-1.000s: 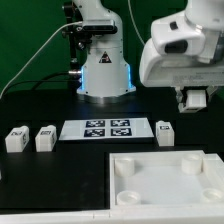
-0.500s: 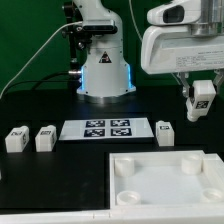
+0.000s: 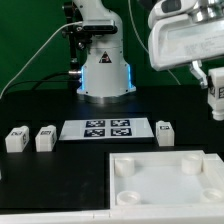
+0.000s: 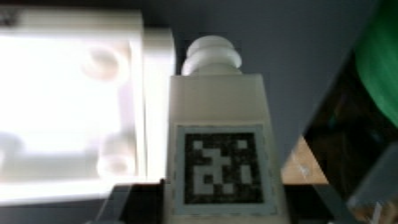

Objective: Assemble one leg

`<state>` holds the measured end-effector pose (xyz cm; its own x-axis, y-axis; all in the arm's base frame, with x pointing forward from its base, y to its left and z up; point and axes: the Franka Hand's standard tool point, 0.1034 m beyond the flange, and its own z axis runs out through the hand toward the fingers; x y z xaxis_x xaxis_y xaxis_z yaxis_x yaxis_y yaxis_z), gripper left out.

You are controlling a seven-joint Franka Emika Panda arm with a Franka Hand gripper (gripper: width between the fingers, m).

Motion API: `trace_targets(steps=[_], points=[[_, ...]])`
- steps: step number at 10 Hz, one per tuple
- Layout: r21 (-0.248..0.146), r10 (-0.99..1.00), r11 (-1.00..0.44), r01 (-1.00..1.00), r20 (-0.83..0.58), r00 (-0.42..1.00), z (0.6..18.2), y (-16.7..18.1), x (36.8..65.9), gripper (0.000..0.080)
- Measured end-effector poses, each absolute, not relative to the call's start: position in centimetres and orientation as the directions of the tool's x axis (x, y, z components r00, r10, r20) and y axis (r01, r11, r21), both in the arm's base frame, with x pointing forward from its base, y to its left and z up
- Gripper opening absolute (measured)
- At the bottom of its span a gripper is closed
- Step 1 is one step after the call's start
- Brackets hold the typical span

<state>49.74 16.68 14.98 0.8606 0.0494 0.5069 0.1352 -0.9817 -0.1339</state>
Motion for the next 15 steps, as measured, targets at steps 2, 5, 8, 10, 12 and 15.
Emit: trace_targets(steps=[2, 5, 8, 10, 12, 15], points=[[-0.135, 0.042, -0.983, 0.128, 0.512, 0.858, 14.6, 16.7, 49.5, 0.0291], [-0.063, 0.125, -0.981, 0.182, 0.512, 0.85, 14.9, 14.0, 51.5, 0.0291], [-0.05, 0.123, -0.983, 0.174, 0.517, 0.847, 16.0, 12.6, 55.7, 0.0291], [-0.068, 0.112, -0.983, 0.173, 0.529, 0.841, 14.0, 13.9, 56.1, 0.0291], [-0.069, 0.117, -0.981, 0.18, 0.533, 0.838, 12.6, 14.3, 56.4, 0.0291], [-0.067, 0.118, -0.981, 0.181, 0.533, 0.838, 12.7, 14.2, 56.4, 0.0291]])
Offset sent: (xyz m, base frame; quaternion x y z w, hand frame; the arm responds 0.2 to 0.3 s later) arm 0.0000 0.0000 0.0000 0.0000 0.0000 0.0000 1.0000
